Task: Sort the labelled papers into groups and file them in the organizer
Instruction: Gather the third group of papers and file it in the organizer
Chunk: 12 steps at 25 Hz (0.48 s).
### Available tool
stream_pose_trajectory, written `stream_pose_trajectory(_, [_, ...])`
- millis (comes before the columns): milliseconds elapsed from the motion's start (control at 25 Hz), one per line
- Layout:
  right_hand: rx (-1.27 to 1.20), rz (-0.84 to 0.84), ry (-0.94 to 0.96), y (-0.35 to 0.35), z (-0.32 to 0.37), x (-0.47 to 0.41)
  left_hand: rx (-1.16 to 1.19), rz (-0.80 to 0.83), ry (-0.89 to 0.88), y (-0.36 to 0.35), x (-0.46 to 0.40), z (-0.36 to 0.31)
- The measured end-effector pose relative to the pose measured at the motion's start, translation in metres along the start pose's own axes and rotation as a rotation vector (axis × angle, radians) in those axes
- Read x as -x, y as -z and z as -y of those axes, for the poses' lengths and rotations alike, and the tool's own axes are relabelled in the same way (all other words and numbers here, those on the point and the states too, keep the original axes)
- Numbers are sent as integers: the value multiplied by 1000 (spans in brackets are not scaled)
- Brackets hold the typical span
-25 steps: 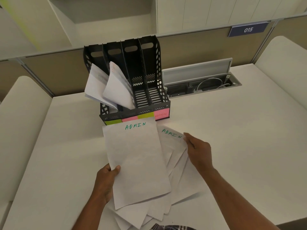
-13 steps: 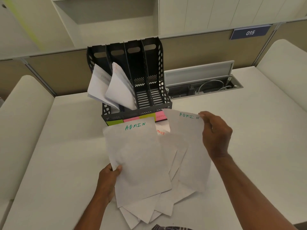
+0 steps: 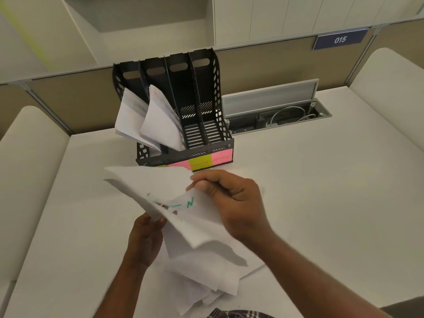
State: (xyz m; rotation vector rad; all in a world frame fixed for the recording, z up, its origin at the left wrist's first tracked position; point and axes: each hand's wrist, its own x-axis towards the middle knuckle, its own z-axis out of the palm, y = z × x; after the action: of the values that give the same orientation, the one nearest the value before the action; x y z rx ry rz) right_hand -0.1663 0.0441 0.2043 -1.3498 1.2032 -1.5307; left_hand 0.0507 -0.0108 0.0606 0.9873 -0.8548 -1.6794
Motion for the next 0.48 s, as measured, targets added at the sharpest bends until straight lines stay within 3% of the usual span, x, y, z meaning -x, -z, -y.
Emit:
stream_pose_trajectory(160, [-272, -6, -299, -13, 13, 2, -7, 164, -43, -6, -2, -27])
stream_pose_trajectory(280, [-434, 3, -534, -10, 15, -5, -121, 168, -190, -9, 0, -42])
stream_pose_trajectory(480, [-461, -82, -616, 2, -2, -10, -264, 157, -210, 4, -4, -42])
